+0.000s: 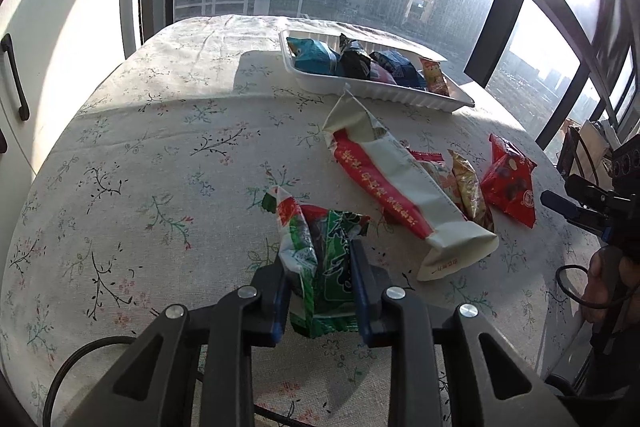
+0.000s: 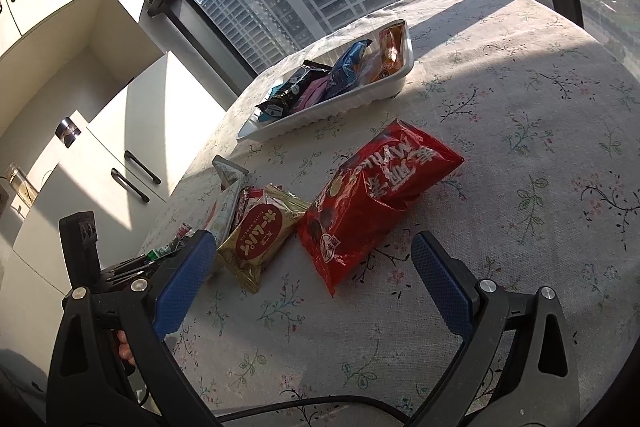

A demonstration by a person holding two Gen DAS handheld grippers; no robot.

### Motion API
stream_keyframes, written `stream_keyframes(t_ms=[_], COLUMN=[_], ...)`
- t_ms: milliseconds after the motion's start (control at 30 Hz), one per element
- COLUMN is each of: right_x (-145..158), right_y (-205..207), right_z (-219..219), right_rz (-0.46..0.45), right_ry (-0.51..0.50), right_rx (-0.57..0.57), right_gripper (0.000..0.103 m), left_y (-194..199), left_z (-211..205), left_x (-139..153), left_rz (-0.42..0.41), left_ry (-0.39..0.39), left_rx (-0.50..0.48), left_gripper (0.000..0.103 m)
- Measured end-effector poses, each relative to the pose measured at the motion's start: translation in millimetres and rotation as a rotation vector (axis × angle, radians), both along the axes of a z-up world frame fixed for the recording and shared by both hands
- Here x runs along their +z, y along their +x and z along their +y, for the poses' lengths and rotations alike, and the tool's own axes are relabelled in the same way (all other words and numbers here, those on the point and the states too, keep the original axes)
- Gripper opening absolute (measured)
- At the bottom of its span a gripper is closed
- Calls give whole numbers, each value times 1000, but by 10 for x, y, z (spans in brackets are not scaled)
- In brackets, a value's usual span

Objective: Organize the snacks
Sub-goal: 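Grasp the green packet with the left gripper while the right gripper grasps the red Maltesers bag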

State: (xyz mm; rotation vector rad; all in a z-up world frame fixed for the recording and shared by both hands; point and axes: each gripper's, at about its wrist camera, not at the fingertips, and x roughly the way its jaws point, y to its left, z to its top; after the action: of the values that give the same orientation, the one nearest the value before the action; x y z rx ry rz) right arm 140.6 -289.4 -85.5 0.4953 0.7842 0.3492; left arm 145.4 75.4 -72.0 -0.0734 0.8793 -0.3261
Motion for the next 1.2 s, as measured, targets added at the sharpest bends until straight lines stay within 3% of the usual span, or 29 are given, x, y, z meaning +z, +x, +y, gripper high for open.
stream_keyframes(t_ms=[267,567,767,833,933,1100,1133,1200], right_x=[-136,-114,-163,-181,-170,-157,-148,-138], right_y=[319,813,885,873,850,780,750,718], right_z=[76,323,611,677,667,633,616,590], right_rz=[120,153,124,120,112,103,98,95], right_ry=[-22,-226,-444,-508,-521,-513,-504,-480], right_rx=[-16,-18,5,7,3,4,5,5], right_gripper=[89,89,88,79,63,48,39,36], left_y=[1,-5,-12,-20,-28,-46,-44,-50], left_z=[76,91,101,107,112,116,117,125], left_x=[-10,-70,-69,-70,-66,-64,-63,-50], left_rz=[3,17,16,15,13,12,12,9], left_ry=[-48,-67,-75,-77,-81,-86,-87,-89], left_rx=[-3,-11,-16,-17,-18,-18,-18,-17], left_gripper=[28,28,28,28,28,28,28,28])
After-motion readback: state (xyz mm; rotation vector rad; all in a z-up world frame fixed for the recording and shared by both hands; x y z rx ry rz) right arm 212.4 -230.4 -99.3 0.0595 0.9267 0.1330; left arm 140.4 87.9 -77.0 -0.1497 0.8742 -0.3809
